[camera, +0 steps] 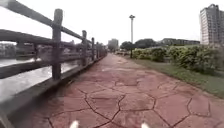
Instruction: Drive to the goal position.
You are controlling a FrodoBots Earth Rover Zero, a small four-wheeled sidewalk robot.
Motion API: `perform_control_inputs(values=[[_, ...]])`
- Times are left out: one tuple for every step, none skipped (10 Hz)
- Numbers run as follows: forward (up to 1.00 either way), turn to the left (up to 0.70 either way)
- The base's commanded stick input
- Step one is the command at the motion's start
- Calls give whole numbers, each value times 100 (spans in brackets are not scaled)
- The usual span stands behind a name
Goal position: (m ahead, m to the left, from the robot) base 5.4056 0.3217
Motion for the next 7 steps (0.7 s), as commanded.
perform_control_inputs(values=[[70,0],[70,0],[70,0],[70,0],[70,0],[70,0],[70,0]])
